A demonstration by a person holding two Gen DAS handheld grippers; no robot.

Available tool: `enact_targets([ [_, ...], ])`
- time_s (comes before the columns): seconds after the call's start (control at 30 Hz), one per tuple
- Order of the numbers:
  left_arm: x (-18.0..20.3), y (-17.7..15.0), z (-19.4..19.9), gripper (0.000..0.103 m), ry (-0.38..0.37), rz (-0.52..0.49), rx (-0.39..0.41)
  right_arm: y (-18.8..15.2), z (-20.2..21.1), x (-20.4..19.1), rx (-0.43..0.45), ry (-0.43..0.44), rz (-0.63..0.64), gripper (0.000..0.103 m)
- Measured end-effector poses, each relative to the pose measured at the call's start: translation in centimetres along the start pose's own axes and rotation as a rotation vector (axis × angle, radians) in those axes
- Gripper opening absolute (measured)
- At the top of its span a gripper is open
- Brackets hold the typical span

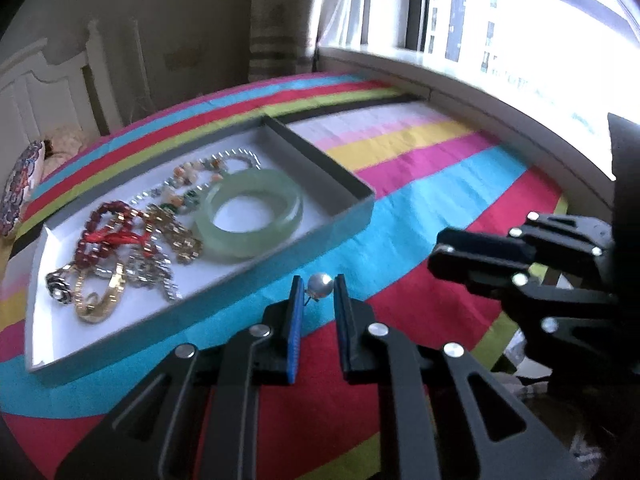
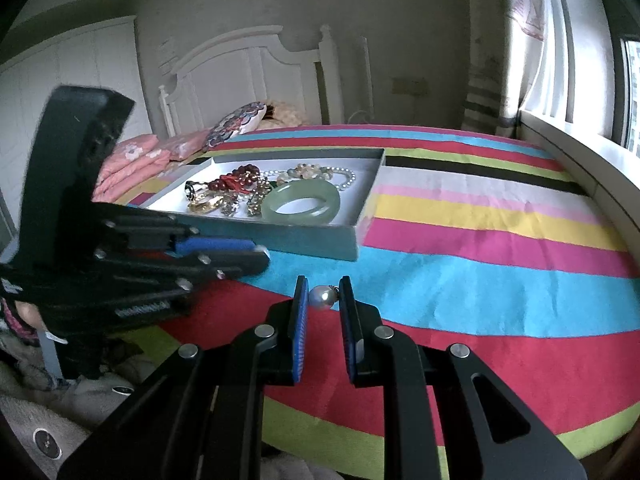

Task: Organize jewelry
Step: 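Lower both pearl earrings into the jade bangle in the tray and open both tools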

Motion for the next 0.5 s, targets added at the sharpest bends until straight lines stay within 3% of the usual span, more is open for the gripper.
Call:
enact_targets([
  [0.2,-2.4,1.8,2.0,0.015,0.010,0.053,0.058,1.2,-1.2,-1.7,-0.011,0.006,0.071,0.017],
  [0.5,-6.1,4.6,0.9,0.015,-0.011,0.127,0.044,5.1,-4.8,-3.7,-0.044,0.014,0.167,0.017],
])
Point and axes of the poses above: each gripper's, at about its wrist camera, not at the fingertips, and z roughly against the way its jaws point, x to its right, y to its top, the point moved 9 cm from there along -z, roughly the way its jaws point, and after that the axes turned 2 degrees about -z, right-handed, at the moved point
